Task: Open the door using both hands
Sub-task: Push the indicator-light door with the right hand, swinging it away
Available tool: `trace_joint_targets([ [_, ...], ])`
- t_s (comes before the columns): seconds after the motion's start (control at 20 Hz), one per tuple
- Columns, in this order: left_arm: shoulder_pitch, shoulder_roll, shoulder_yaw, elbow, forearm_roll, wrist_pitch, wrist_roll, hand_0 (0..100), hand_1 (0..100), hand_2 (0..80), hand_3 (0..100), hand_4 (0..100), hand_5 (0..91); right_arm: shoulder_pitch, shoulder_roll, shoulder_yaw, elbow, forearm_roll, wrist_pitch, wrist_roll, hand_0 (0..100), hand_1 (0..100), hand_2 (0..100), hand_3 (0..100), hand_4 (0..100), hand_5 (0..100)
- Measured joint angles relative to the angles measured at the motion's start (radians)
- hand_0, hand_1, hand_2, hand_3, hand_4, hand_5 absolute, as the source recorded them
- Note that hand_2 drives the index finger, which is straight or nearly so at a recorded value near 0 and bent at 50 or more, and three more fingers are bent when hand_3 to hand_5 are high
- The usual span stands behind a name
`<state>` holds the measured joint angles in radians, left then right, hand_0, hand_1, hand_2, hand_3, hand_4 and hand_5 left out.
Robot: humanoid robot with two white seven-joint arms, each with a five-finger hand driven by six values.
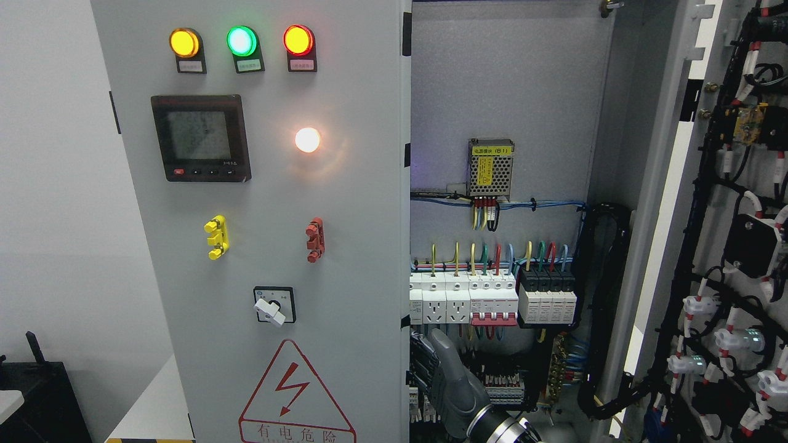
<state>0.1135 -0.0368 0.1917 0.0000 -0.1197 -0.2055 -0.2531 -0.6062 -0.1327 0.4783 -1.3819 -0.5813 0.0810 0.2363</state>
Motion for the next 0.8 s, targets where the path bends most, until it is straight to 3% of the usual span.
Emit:
trace_joint_targets([
  [0.1,0.000,0.000,0.000,0.000,0.000,0.000,0.000,0,0,0.0,0,4,0.0,0.000,-0.001,0.000,-0.002,0.000,0.000,-0.005,0,0,0,0,0,0],
  [0.8,0.000,0.000,0.000,0.000,0.000,0.000,0.000,0,0,0.0,0,4,0.0,0.012,-0.006,0.002,-0.037,-0.003,-0.002,0.062,0,0,0,0,0,0],
])
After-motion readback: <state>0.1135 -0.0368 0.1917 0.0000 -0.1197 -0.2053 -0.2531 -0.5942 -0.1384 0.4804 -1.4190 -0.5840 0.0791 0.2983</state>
